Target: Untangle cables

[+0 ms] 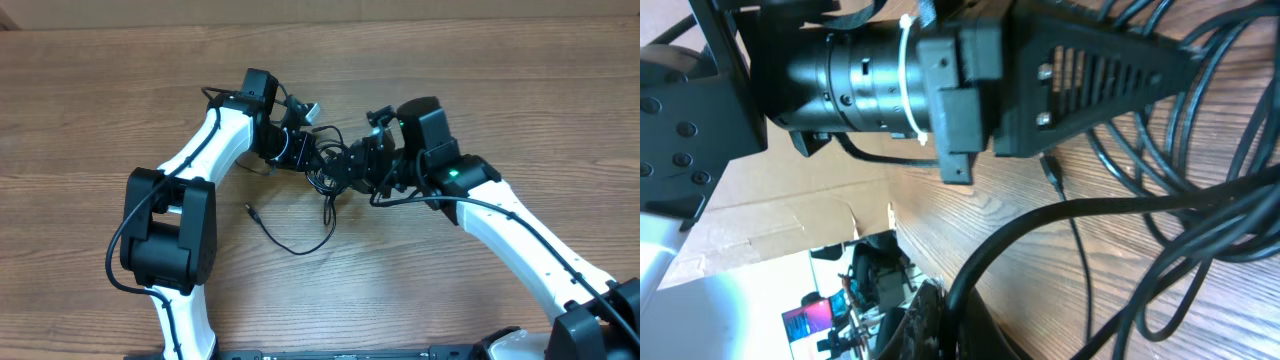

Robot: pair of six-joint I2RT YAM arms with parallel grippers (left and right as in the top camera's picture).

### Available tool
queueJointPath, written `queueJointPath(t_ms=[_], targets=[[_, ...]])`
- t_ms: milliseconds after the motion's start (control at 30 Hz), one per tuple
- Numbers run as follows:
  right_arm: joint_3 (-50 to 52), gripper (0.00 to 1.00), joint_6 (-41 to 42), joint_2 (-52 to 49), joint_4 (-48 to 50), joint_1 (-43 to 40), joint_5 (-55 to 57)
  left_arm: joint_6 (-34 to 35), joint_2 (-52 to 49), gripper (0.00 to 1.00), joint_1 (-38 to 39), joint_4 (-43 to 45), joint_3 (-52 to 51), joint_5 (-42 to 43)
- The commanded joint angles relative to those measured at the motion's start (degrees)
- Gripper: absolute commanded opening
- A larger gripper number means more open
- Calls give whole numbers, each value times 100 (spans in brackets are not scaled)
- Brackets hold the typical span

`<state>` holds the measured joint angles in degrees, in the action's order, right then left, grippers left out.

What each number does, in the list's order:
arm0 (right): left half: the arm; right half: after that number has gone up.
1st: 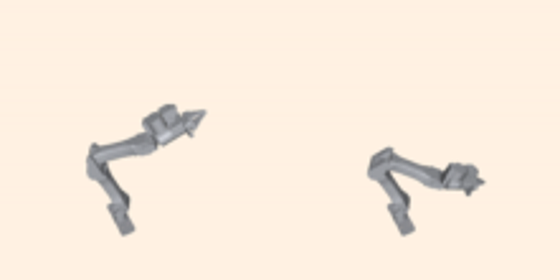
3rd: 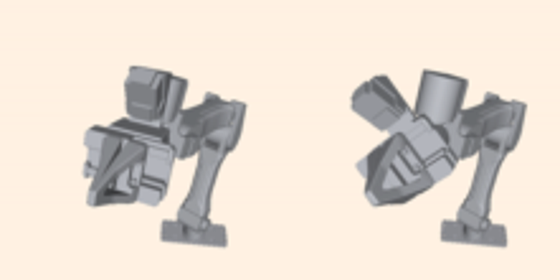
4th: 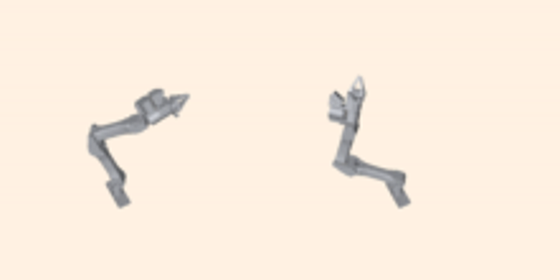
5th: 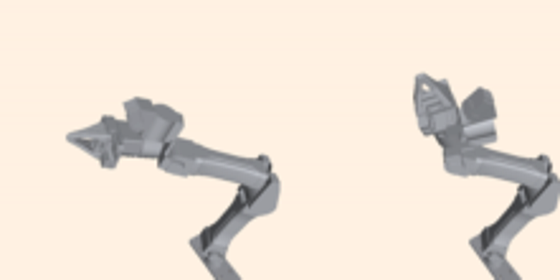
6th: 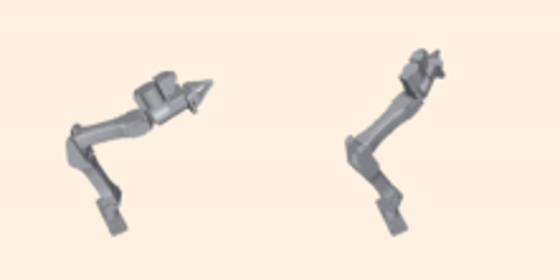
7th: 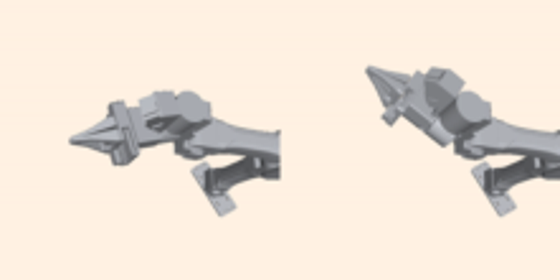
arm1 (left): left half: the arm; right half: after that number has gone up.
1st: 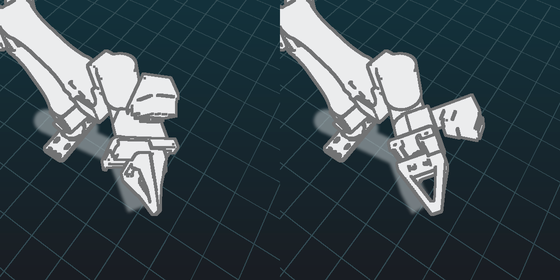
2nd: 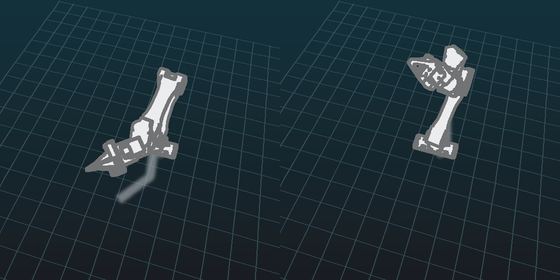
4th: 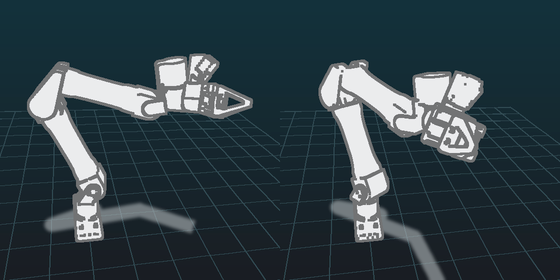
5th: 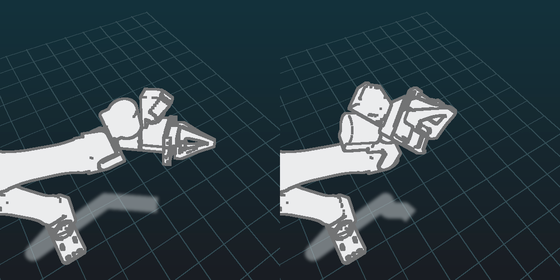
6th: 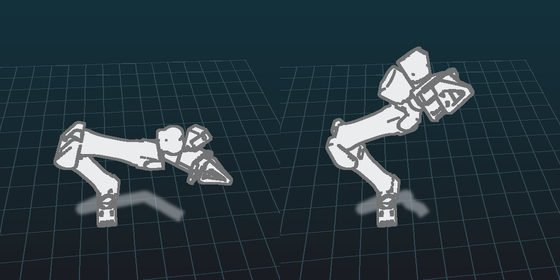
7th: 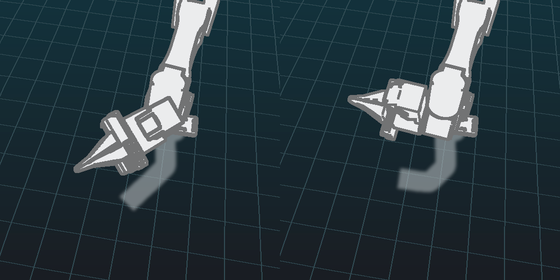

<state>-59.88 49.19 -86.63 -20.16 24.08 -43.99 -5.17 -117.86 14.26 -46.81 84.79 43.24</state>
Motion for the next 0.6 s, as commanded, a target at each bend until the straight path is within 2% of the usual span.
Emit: queueJointPath(t_ms=[0,167,333,567], targets=[[-17,5,-509,166,-72,-236,-245,-669,175,4,0,-11,125,295],[-17,15,-903,166,-796,-289,345,-713,175,4,0,7,127,293],[-17,19,-1486,166,-1502,-278,756,-713,175,4,0,13,127,291],[-17,45,-1502,166,-2004,-70,1139,-704,175,4,0,22,127,293]])
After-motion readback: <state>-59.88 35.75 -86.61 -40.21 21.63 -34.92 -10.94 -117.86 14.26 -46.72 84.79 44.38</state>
